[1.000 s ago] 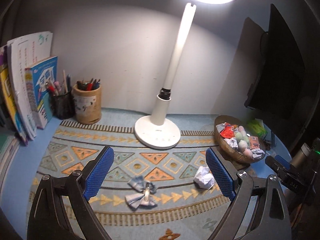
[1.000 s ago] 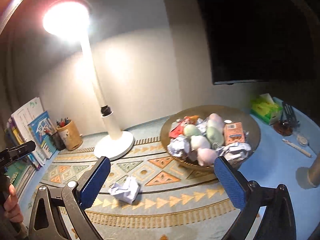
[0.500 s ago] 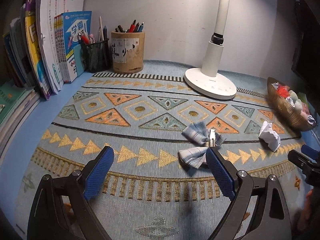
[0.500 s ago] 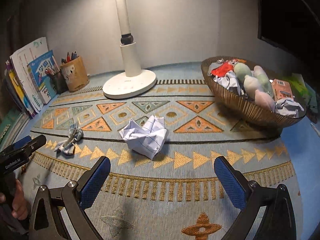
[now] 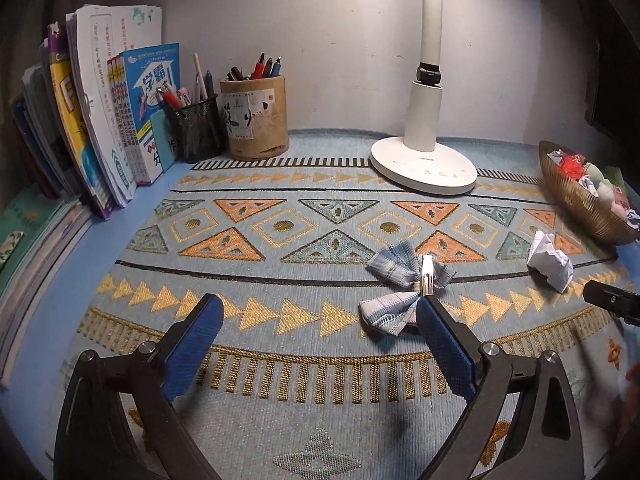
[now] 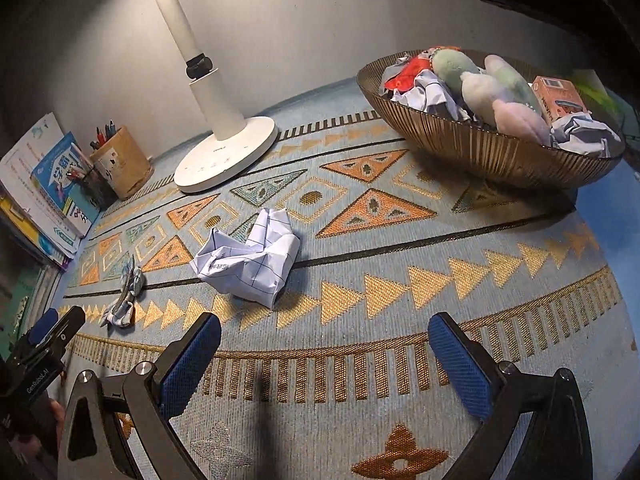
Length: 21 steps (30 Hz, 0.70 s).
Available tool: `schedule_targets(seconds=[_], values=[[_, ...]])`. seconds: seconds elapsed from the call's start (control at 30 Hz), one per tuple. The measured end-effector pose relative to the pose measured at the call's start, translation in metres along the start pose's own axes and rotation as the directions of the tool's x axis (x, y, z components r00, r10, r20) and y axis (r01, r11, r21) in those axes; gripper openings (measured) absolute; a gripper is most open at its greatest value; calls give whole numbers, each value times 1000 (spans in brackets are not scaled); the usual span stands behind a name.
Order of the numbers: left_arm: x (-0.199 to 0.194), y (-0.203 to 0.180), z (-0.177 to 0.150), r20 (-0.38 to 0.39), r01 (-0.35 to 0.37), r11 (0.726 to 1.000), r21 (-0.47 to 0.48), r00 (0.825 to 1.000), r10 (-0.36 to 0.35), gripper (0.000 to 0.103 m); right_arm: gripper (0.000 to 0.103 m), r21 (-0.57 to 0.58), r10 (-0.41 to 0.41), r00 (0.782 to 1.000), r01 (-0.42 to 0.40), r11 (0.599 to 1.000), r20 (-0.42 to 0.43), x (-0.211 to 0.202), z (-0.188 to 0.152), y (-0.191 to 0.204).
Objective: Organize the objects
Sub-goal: 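Withdraw both open tools from the bowl back over the rug, then grasp the plaid bow clip with the left tool while the right grasps the crumpled paper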
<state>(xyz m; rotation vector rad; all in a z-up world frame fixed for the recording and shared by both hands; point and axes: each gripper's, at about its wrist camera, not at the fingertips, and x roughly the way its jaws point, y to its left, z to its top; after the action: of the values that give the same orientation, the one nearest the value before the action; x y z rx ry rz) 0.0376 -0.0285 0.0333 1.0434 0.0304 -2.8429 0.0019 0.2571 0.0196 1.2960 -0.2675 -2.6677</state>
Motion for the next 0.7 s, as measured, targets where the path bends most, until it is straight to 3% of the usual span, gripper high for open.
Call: schedule_targets(seconds=[0.57, 0.7], values=[[1, -2, -2, -8, 23, 1000, 6, 1000, -23, 97, 103, -17, -9, 1000, 9, 1000, 9, -3, -1, 3], [6, -9, 0, -59, 102, 994, 42, 993, -100, 97, 103, -61, -23, 999, 24, 998, 28, -7, -2, 12]])
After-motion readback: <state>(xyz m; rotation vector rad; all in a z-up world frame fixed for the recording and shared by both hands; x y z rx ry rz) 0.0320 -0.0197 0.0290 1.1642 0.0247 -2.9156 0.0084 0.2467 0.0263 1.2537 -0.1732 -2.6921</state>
